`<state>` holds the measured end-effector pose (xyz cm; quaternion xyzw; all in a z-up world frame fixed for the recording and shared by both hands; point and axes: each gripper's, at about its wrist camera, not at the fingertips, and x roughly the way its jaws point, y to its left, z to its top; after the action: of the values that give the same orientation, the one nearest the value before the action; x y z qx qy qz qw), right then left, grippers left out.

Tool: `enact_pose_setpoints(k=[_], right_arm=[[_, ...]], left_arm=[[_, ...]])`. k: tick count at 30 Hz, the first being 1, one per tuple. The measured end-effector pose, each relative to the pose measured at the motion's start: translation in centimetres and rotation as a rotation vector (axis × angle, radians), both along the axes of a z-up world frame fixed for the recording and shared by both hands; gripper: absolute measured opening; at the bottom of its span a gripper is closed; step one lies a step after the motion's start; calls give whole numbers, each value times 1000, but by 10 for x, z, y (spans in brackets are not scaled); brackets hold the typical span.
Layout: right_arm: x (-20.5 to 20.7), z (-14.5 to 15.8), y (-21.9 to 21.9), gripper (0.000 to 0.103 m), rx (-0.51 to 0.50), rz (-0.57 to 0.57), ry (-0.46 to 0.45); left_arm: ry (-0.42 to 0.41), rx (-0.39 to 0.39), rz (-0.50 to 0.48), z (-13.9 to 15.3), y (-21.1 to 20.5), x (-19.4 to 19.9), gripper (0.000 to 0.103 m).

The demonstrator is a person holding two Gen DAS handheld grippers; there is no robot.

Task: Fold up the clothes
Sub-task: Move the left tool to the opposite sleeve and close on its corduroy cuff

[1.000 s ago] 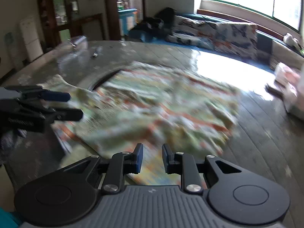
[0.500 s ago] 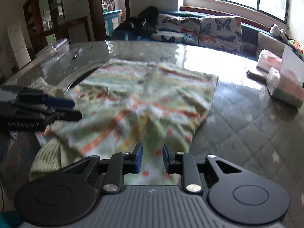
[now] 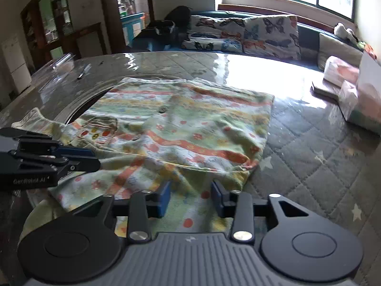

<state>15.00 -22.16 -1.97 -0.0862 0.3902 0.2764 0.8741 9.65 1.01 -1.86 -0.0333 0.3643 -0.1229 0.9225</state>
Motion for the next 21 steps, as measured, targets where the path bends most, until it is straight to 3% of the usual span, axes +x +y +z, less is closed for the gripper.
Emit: enact_pose_setpoints(k=[11,21], right_arm=[[-17,7,43,50,45,128,-13],[-52,4,65,54,2,239,-47]], left_arm=[[3,18,63,1,11,-6,22],[-16,16,147,11,32,-28,24]])
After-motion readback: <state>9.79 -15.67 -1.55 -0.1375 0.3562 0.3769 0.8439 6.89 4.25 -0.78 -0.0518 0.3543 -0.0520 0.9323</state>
